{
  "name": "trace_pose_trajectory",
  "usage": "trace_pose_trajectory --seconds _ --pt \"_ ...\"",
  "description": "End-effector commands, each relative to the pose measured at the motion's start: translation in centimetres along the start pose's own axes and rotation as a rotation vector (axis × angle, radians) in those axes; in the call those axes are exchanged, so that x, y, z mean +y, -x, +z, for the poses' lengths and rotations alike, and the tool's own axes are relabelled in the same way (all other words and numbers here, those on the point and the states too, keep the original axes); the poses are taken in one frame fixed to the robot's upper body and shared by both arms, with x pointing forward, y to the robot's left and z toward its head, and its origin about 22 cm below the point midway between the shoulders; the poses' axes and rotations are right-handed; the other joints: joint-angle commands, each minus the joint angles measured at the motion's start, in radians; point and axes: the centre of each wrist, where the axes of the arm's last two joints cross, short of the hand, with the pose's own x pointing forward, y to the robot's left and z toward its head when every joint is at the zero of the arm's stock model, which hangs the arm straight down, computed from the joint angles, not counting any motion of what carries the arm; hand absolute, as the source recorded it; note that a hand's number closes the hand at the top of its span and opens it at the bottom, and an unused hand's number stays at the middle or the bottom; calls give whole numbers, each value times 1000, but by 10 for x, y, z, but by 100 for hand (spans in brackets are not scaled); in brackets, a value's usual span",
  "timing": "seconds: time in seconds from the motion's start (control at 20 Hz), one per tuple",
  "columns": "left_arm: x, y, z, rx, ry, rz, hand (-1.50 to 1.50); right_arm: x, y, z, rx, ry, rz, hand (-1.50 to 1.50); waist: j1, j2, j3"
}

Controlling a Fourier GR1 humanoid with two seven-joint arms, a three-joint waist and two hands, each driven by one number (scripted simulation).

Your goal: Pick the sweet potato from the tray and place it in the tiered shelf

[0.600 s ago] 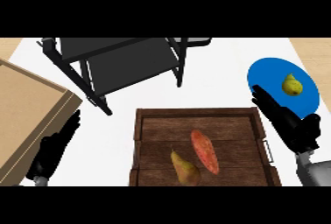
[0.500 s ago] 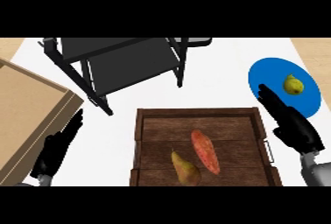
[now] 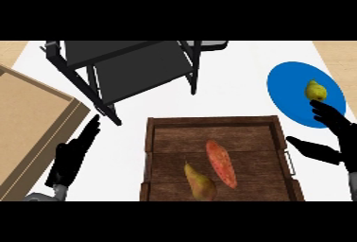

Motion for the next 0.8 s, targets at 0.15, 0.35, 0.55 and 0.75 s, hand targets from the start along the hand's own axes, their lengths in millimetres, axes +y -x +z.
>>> trace_pose_trajectory --seconds 0.15,0.35,0.55,0.75 --pt "-13 0 4 4 22 23 0 33 -19 32 -162 -185 -165 -150 13 -3 3" --pt "-10 5 -4 9 29 30 0 22 -59 41 -190 -308 -80 -150 14 -1 2" --pt "-31 1 -4 0 45 29 0 35 -92 56 -85 -449 76 -150 20 -3 1" --pt "-24 -1 -9 -9 53 3 0 25 -115 53 -47 -411 483 -150 36 -1 -4"
